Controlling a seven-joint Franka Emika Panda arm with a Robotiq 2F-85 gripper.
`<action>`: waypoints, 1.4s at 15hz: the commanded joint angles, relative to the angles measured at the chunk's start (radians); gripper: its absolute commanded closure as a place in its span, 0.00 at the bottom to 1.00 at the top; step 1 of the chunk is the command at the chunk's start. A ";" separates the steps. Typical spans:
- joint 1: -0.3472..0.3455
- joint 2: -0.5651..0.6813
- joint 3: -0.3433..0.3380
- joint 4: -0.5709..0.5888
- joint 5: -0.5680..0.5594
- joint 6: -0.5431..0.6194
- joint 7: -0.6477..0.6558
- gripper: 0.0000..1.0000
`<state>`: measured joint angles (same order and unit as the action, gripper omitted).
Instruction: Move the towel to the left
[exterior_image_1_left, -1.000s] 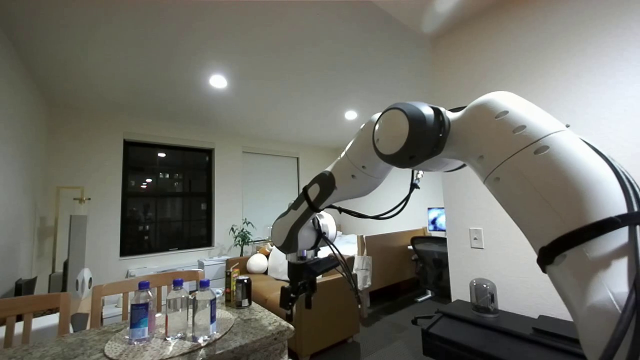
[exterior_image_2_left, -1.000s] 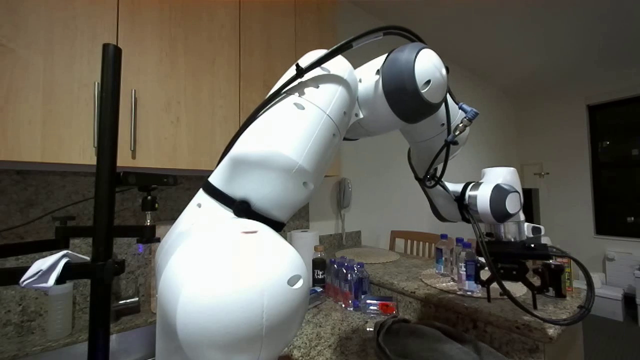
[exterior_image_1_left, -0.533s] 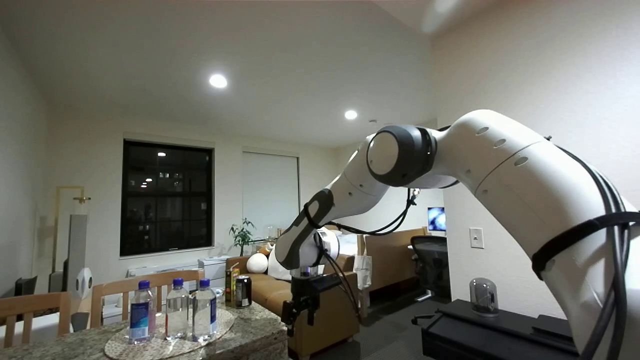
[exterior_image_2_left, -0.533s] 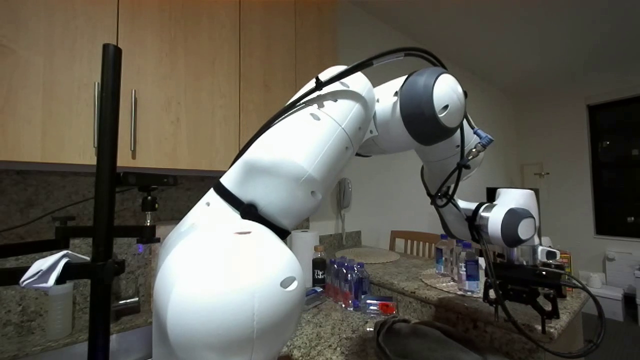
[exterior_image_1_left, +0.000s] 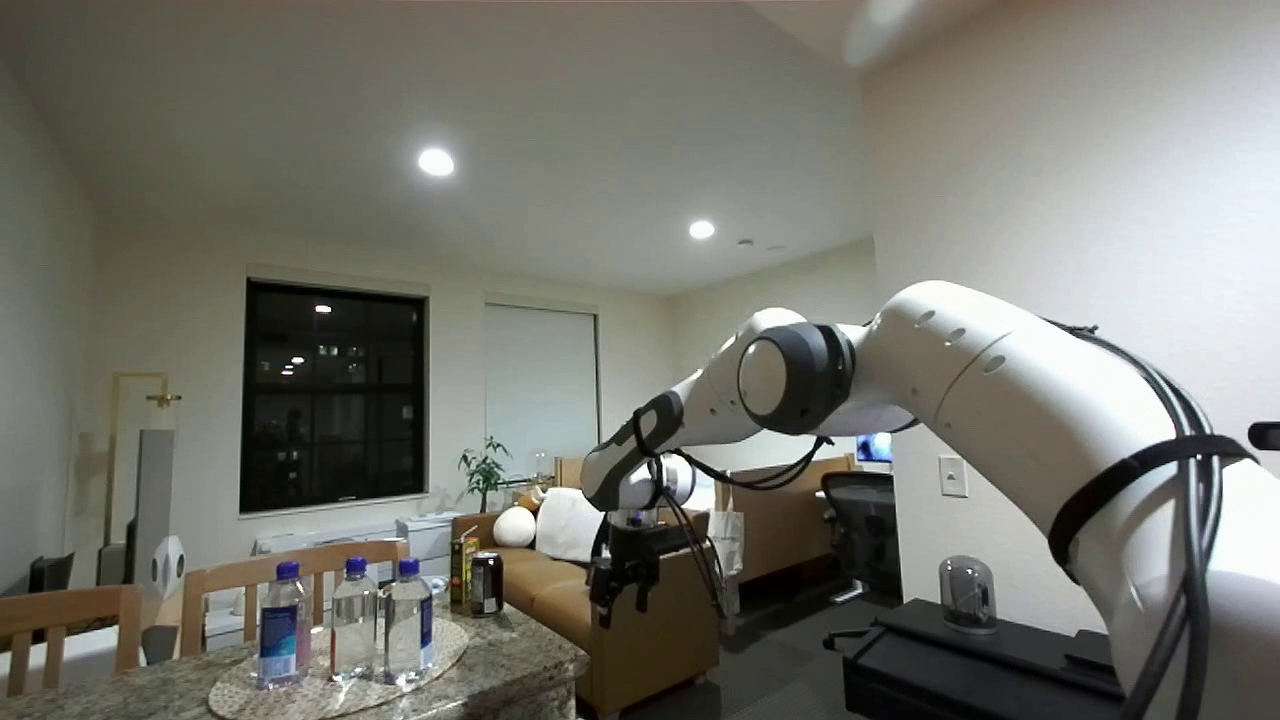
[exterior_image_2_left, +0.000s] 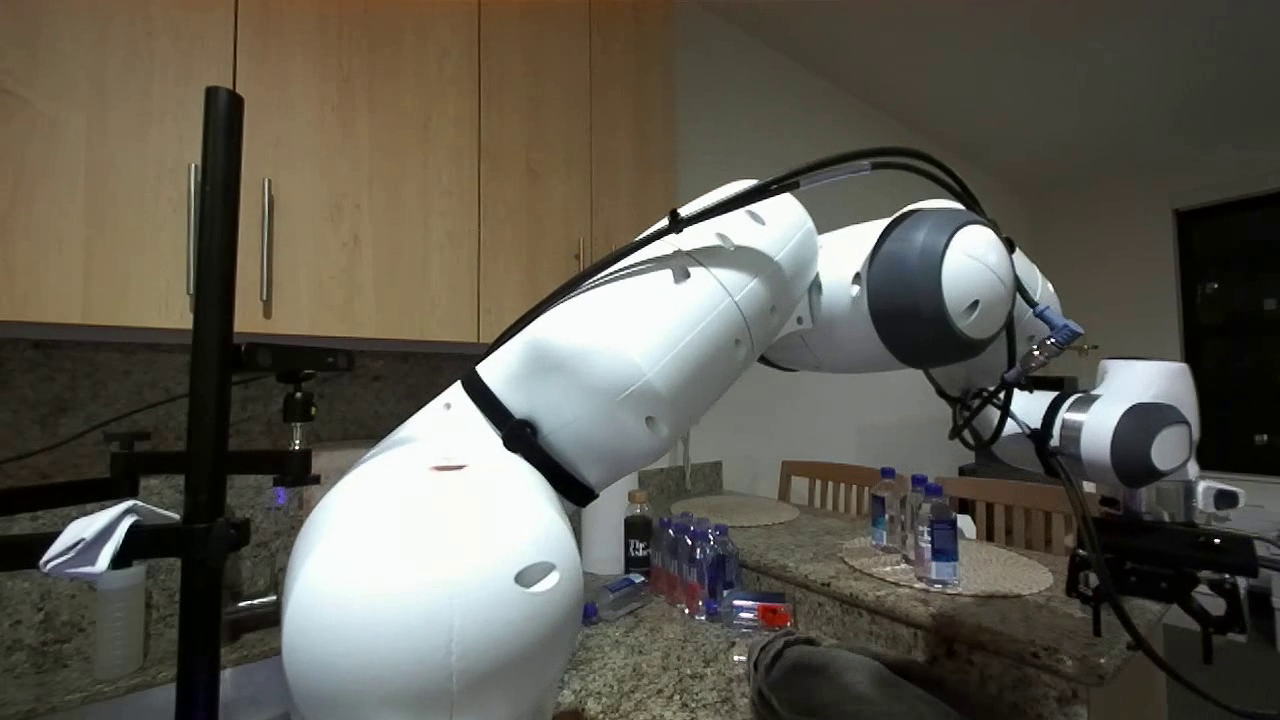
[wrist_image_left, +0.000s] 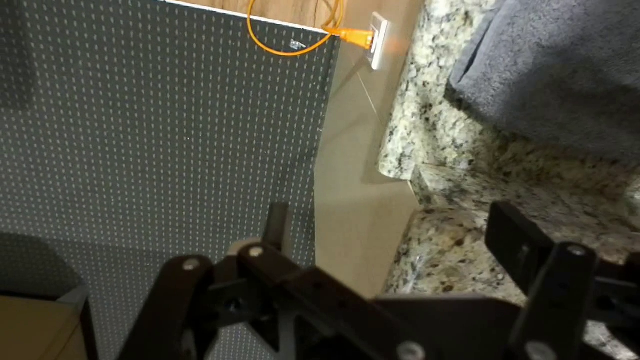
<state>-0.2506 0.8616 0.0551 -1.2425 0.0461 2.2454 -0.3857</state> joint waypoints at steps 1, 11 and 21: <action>-0.056 0.076 0.031 0.183 0.040 -0.177 -0.091 0.00; 0.000 -0.038 0.068 -0.044 0.032 -0.237 -0.155 0.00; 0.087 -0.219 0.046 -0.460 -0.018 0.041 -0.140 0.00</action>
<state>-0.2088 0.7317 0.1108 -1.5084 0.0505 2.1792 -0.5522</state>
